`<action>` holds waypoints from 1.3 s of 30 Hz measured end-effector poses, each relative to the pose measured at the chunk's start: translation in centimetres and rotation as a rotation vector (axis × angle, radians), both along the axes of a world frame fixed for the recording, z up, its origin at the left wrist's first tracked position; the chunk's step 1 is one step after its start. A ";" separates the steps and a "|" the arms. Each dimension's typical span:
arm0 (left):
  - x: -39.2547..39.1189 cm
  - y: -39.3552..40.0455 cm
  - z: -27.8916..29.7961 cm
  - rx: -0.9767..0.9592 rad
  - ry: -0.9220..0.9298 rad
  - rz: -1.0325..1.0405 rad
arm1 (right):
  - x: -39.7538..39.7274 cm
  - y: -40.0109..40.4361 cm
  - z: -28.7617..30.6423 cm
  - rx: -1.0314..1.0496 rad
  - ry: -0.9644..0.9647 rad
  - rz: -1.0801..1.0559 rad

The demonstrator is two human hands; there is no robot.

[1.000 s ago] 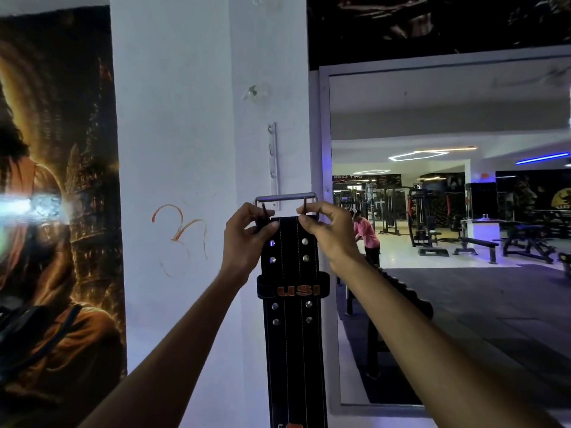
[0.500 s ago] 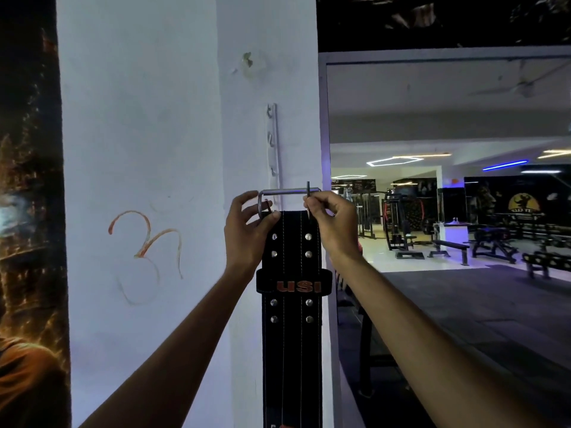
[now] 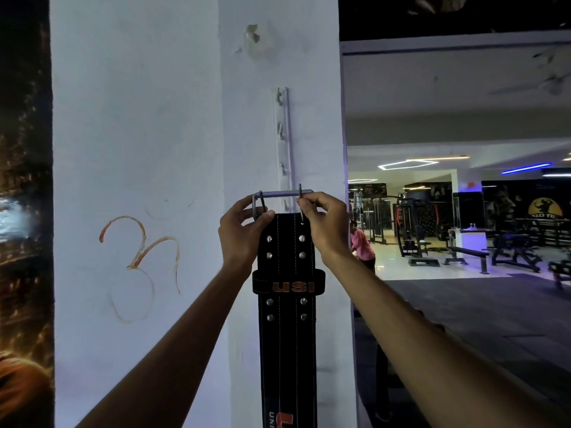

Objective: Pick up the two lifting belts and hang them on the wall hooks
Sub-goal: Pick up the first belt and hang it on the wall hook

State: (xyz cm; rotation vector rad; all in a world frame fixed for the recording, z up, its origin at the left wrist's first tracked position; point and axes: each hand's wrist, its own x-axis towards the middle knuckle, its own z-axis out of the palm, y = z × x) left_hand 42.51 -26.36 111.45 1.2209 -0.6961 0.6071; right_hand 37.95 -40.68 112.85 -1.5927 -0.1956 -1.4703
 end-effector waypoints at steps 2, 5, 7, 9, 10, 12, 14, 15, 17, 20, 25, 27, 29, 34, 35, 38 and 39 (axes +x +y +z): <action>0.8 -0.3 0.0 0.018 0.000 0.014 | 1.0 -0.4 0.0 0.001 0.007 0.000; 2.0 -0.9 0.2 0.028 0.005 0.009 | 2.3 -1.0 0.1 -0.003 0.016 -0.017; 2.7 -1.3 0.2 0.029 0.009 0.015 | 2.9 -1.3 0.3 -0.010 0.026 -0.024; 3.2 -1.6 0.1 0.041 0.015 0.022 | 3.4 -1.5 0.3 -0.012 0.042 -0.025; 3.4 -1.7 0.0 0.049 0.021 0.027 | 3.6 -1.6 0.2 -0.014 0.050 -0.024; 3.9 -1.8 -0.4 0.048 0.052 0.022 | 3.9 -1.8 -0.2 -0.018 0.070 -0.024; 4.5 -2.0 -0.8 0.046 0.087 0.036 | 4.2 -1.9 -0.8 -0.027 0.087 -0.025; 4.7 -2.1 -1.0 0.047 0.099 0.049 | 4.3 -1.9 -1.1 -0.031 0.088 -0.021; 5.0 -2.2 -1.2 0.039 0.111 0.065 | 4.3 -1.9 -1.5 -0.039 0.078 -0.019; 4.9 -2.2 -0.8 0.033 0.142 0.066 | 4.4 -1.8 -1.8 -0.044 0.057 -0.025; 4.8 -2.2 -0.7 0.045 0.167 0.077 | 4.4 -1.5 -2.2 -0.044 0.012 -0.042; 4.7 -2.2 -0.7 0.050 0.161 0.075 | 4.2 -1.3 -2.2 -0.027 -0.014 -0.034; 4.7 -2.2 -0.9 0.054 0.157 0.064 | 4.1 -1.5 -2.2 -0.011 -0.014 -0.012; 4.6 -1.4 -2.3 0.084 0.160 -0.067 | 3.6 -1.4 -2.7 0.008 0.017 0.032; 4.5 -1.1 -2.8 0.097 0.158 -0.097 | 3.6 -1.4 -3.2 0.025 0.026 0.053; 4.5 0.0 -4.7 0.145 0.146 -0.183 | 3.3 -1.7 -5.2 0.032 0.093 0.124; 4.5 0.4 -5.2 0.166 0.143 -0.198 | 3.3 -1.9 -6.0 0.019 0.119 0.151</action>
